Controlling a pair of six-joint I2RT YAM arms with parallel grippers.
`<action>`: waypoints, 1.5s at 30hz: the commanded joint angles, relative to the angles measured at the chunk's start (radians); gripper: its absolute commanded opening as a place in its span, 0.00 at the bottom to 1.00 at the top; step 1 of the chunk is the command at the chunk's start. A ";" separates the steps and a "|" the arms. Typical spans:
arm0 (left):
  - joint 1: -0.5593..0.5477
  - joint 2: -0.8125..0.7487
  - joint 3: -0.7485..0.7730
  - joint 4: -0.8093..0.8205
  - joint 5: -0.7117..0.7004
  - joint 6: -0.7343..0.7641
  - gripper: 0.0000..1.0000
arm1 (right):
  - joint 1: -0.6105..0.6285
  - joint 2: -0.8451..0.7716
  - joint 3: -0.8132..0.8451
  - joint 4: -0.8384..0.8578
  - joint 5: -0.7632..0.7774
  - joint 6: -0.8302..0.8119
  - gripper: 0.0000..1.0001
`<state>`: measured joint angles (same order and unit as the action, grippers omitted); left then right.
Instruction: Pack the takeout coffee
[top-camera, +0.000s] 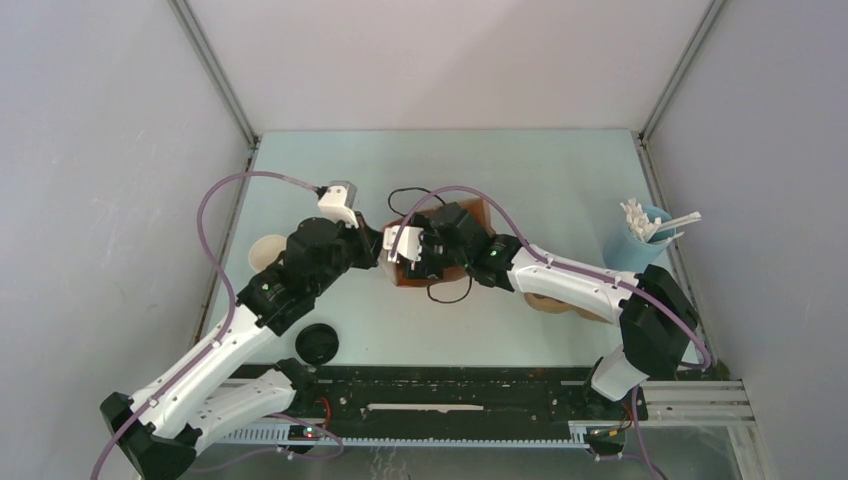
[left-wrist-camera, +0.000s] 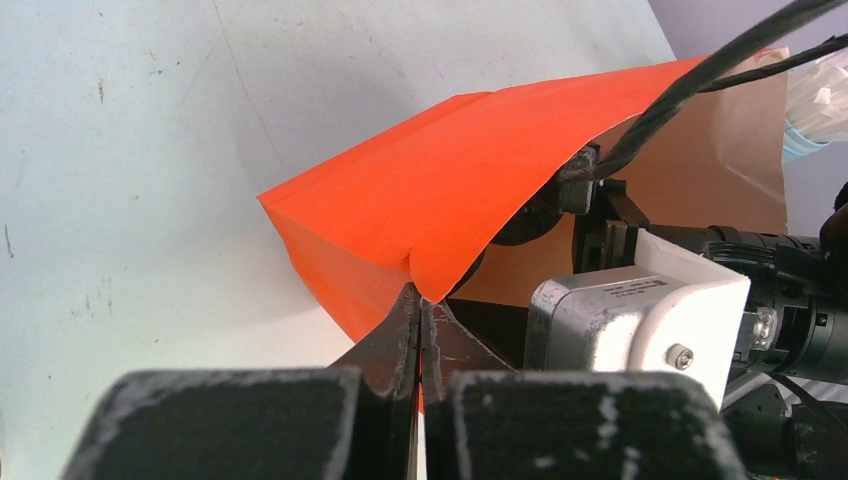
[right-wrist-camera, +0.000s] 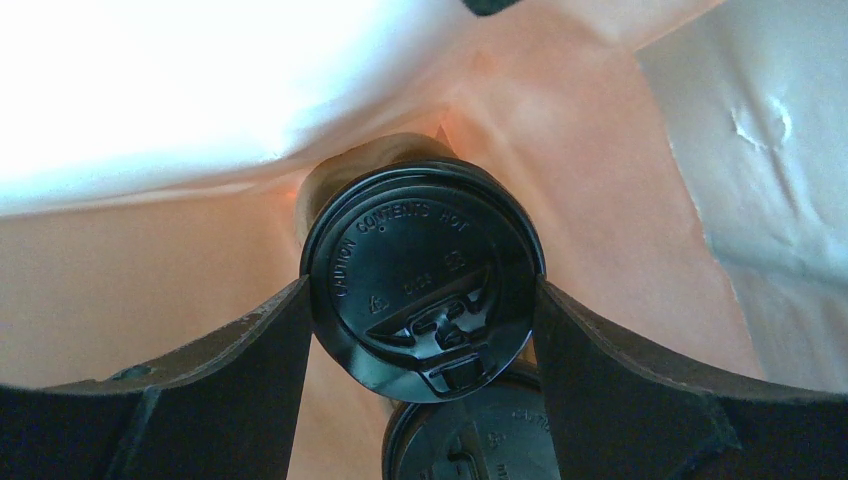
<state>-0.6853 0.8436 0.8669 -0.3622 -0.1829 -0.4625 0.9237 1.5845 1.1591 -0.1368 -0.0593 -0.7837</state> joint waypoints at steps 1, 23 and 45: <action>-0.007 0.016 0.092 -0.036 -0.019 0.015 0.00 | -0.006 0.025 -0.013 -0.034 -0.030 0.021 0.45; -0.006 0.137 0.315 -0.246 -0.016 0.012 0.04 | 0.010 0.056 0.094 -0.255 -0.159 0.107 0.49; 0.049 -0.003 0.547 -0.660 -0.452 0.039 0.75 | -0.039 0.248 0.275 -0.375 -0.310 0.083 0.55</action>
<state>-0.6437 0.9070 1.3693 -0.9653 -0.5217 -0.4274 0.8848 1.7775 1.4212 -0.3859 -0.3027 -0.7151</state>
